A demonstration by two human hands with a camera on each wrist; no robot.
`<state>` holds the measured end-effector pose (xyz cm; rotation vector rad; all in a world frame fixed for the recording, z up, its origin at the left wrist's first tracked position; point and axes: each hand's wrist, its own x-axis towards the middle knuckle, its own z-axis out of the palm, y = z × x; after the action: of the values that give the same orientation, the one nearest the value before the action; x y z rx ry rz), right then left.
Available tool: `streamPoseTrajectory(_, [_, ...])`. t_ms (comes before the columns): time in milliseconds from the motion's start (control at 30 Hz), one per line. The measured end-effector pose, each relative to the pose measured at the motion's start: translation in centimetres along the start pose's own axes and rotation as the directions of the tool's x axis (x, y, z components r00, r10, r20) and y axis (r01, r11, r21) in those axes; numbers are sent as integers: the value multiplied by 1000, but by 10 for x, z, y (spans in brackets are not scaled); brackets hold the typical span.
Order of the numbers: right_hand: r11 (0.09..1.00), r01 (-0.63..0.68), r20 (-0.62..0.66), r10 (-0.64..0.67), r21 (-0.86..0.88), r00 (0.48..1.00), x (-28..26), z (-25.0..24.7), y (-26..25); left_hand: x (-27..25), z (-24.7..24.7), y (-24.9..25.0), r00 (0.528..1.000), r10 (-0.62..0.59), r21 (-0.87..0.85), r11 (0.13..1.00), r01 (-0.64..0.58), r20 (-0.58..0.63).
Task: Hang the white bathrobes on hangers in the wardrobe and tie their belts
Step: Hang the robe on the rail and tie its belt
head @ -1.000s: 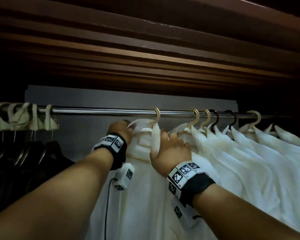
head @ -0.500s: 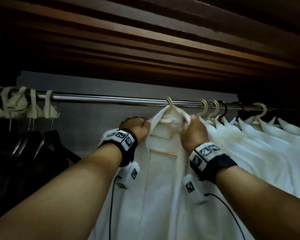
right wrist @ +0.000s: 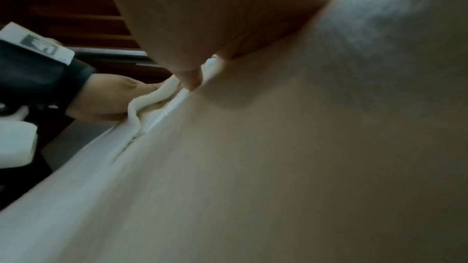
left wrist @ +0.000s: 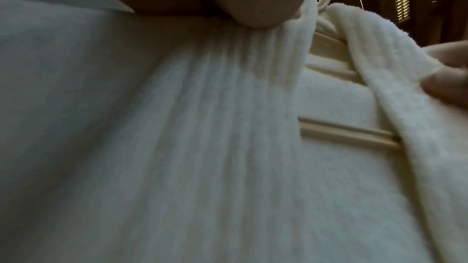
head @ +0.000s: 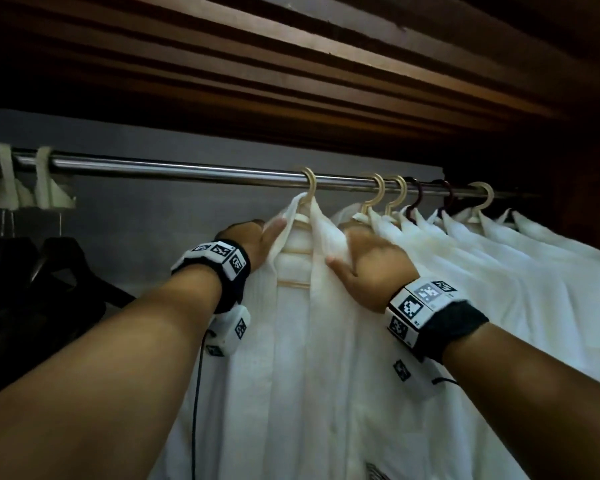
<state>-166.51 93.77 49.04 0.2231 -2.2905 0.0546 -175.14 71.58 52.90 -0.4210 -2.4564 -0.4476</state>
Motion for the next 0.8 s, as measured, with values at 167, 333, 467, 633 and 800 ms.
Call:
streamPoseTrajectory(167, [979,-100,-91,84,-180,992,-19,5,17,-4,6,5,991,-32,161,985,53,-129])
streamPoseTrajectory(333, [950,-290,-123,276,-114,953,-61,29,11,-35,27,12,909,-106,94,983,157,-402])
streamPoseTrajectory(467, [961,-231,48,240,-152,969,-130,63,2,-81,74,26,894,-171,-275,960,56,-414])
streamPoseTrajectory(633, [957,-164,108,142,238,984,-271,123,-12,-239,180,25,964,10,-185,981,-62,-266])
streamPoseTrajectory(800, [846,-258,303,121,466,945,-386,153,-19,-404,270,12,945,118,-404,915,16,305])
